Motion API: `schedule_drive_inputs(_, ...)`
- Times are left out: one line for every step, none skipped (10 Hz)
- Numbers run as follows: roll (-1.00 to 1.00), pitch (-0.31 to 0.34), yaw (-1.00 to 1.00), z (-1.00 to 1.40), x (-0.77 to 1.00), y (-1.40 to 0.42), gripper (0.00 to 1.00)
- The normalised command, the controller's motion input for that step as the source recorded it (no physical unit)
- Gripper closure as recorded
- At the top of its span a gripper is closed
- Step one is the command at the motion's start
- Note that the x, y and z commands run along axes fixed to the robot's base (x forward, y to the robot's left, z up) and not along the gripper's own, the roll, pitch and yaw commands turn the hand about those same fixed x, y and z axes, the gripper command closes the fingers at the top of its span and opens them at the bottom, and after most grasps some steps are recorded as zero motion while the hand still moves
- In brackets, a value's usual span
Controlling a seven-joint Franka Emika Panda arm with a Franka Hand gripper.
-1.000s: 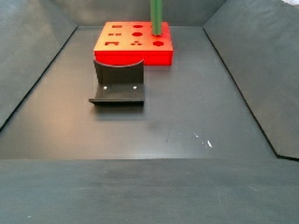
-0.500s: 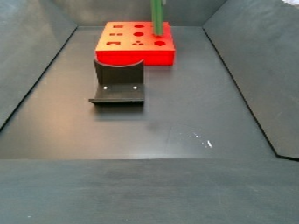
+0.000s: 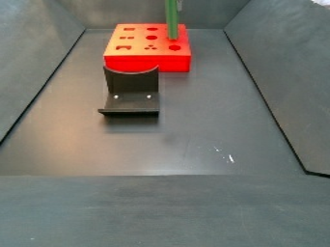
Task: Insert the star object.
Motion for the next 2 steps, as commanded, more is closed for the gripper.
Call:
schedule_drive_inputs(-0.11, -0.137, -0.09, -0.75, 0.01, 0.05, 1.00)
schedule_drive_inputs(0.00, 0.000, 0.00, 0.00, 0.00, 0.00, 1.00)
